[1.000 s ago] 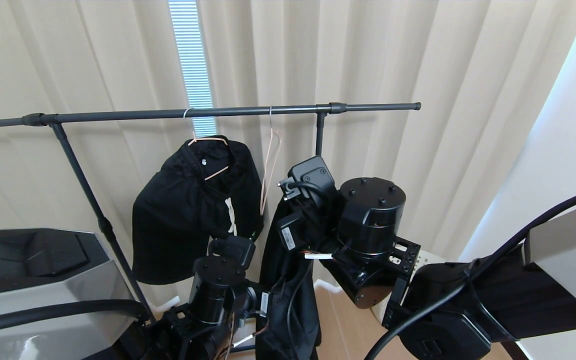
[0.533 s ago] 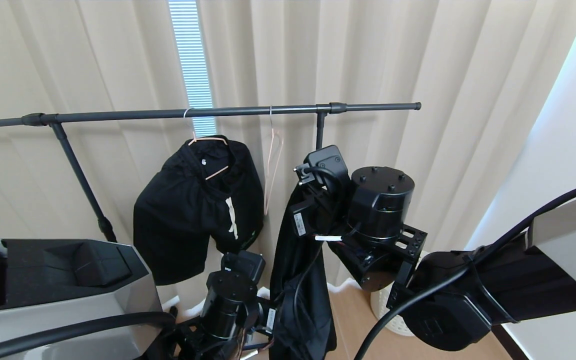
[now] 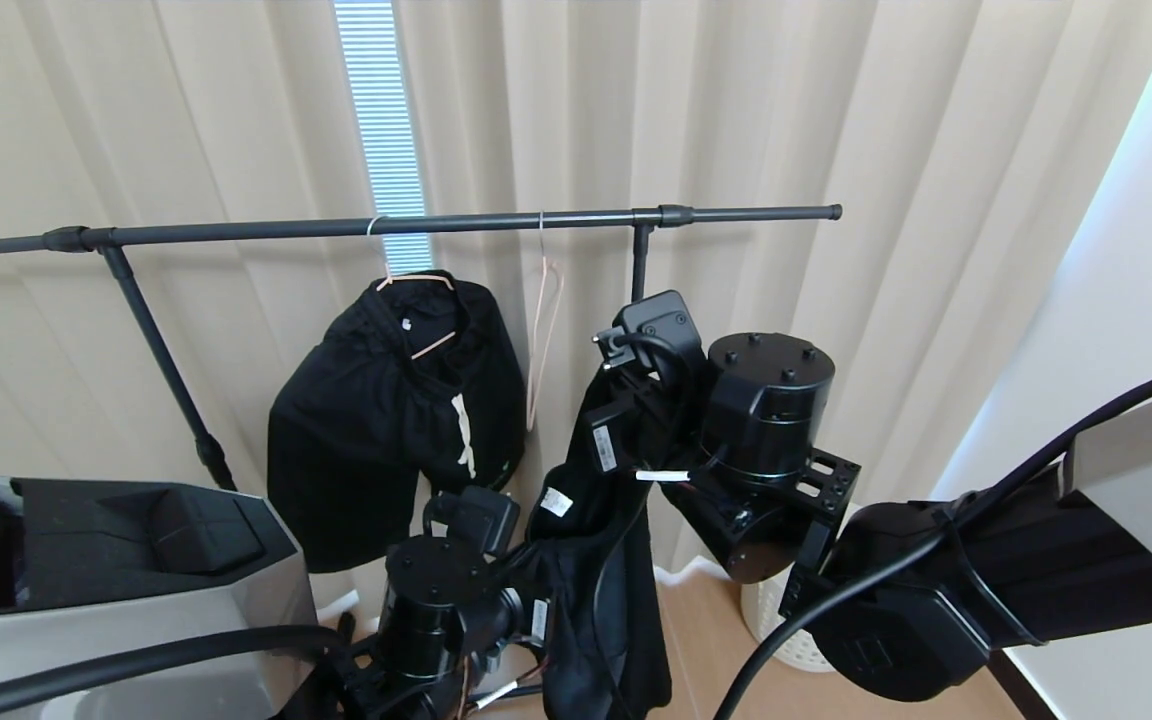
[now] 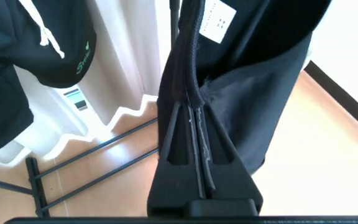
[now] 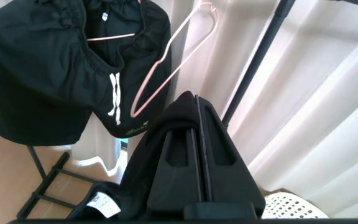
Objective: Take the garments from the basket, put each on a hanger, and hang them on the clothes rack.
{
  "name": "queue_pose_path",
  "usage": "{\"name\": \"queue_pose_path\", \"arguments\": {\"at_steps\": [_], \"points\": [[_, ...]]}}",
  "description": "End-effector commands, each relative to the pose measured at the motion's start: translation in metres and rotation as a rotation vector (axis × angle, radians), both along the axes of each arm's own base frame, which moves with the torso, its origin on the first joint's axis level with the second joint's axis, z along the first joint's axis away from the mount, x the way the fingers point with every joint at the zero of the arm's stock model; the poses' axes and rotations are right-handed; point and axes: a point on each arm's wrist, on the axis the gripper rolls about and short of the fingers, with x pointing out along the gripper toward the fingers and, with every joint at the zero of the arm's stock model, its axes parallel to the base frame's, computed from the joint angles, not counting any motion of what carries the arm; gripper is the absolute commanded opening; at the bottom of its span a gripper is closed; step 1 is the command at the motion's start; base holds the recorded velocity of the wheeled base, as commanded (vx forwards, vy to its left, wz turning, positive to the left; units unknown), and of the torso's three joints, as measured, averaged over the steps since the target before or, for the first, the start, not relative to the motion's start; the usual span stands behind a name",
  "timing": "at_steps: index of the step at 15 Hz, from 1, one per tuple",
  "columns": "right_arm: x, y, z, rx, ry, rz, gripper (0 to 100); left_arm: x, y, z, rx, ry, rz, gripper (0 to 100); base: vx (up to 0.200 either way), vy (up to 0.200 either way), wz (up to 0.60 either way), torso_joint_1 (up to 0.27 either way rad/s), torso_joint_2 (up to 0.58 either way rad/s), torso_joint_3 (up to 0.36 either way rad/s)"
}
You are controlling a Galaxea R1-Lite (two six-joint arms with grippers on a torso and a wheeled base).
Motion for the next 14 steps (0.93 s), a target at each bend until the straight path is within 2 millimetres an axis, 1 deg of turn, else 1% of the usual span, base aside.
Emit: {"name": "queue_pose_path", "arguments": {"at_steps": [1, 3, 4, 6, 7, 8, 9, 12, 14], "points": [[0.001, -0.001, 0.000, -0.001, 0.001, -0.004, 0, 0.006, 0.008, 0.007, -0.014, -0.018, 0.027, 0, 0.000, 0.000, 0.00, 0.000, 0.00, 0.000], [0.007, -0.008, -0.002, -0.008, 0.007, -0.037, 0, 0.013, 0.019, 0.018, -0.022, -0.046, 0.042, 0, 0.000, 0.000, 0.00, 0.000, 0.00, 0.000], [0.007, -0.010, -0.004, -0.014, 0.011, -0.048, 0, 0.017, 0.027, 0.027, -0.040, -0.070, 0.052, 0, 0.000, 0.000, 0.00, 0.000, 0.00, 0.000], [0.006, -0.011, -0.008, -0.026, 0.022, -0.054, 0, 0.020, 0.034, 0.039, -0.071, -0.095, 0.047, 0, 0.000, 0.000, 0.00, 0.000, 0.00, 0.000], [0.002, -0.013, -0.011, -0.037, 0.030, -0.052, 0, 0.025, 0.039, 0.048, -0.094, -0.123, 0.058, 0, 0.000, 0.000, 0.00, 0.000, 0.00, 0.000], [-0.004, -0.013, -0.010, -0.034, 0.029, -0.039, 0, 0.030, 0.042, 0.052, -0.102, -0.139, 0.076, 0, 0.000, 0.000, 0.00, 0.000, 0.00, 0.000], [-0.012, -0.010, -0.009, -0.035, 0.029, -0.016, 0, 0.034, 0.043, 0.054, -0.107, -0.150, 0.092, 0, 0.000, 0.000, 0.00, 0.000, 0.00, 0.000], [-0.027, -0.009, -0.003, -0.023, 0.019, 0.015, 0, 0.039, 0.043, 0.059, -0.112, -0.176, 0.132, 0, 0.000, 0.000, 0.00, 0.000, 0.00, 0.000], [-0.033, -0.013, -0.013, -0.054, 0.048, 0.021, 0, 0.045, 0.043, 0.069, -0.133, -0.221, 0.199, 0, 0.000, 0.000, 0.00, 0.000, 0.00, 0.000]]}}
